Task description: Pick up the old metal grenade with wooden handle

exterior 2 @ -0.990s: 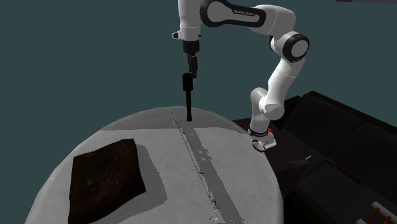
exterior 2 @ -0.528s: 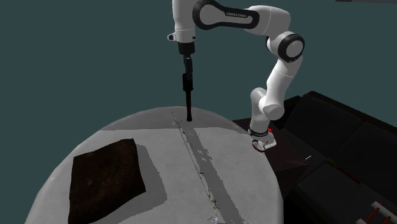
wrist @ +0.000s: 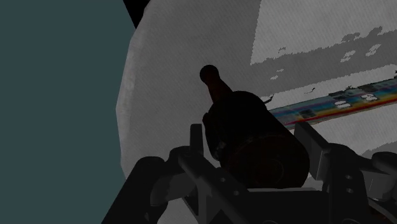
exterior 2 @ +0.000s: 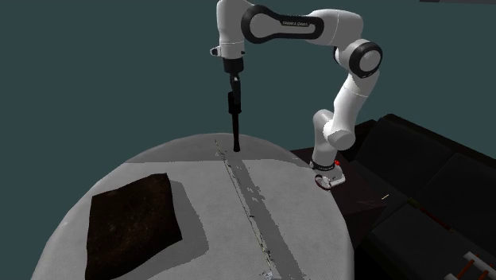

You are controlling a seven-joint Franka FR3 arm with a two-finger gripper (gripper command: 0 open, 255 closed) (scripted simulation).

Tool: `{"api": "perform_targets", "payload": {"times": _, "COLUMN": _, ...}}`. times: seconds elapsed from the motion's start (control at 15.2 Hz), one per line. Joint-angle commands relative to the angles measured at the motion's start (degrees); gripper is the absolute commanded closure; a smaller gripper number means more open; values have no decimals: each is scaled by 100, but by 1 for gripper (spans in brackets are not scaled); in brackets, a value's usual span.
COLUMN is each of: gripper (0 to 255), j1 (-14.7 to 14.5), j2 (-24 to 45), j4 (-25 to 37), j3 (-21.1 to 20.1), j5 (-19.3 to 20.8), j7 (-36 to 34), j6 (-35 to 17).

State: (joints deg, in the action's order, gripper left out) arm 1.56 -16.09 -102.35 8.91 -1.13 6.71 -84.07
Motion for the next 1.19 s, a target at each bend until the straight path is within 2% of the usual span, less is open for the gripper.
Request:
{"api": "perform_targets", "payload": {"times": 0.0, "gripper": 255, "j1": -2, "j2": 4, "j4": -15, "j3": -2, "j5": -6, "j7": 1, "j6": -1}}
{"api": "perform_targets", "payload": {"times": 0.33, "gripper": 255, "j1": -3, "j2": 18, "j4": 3, "j3": 0, "j5": -8, "j7": 1, "j6": 3}}
{"api": "perform_targets", "payload": {"times": 1.12, "gripper": 255, "j1": -14, "j2": 441, "j4": 1415, "j3": 31, "j5": -70, "j7": 1, "j6": 997}}
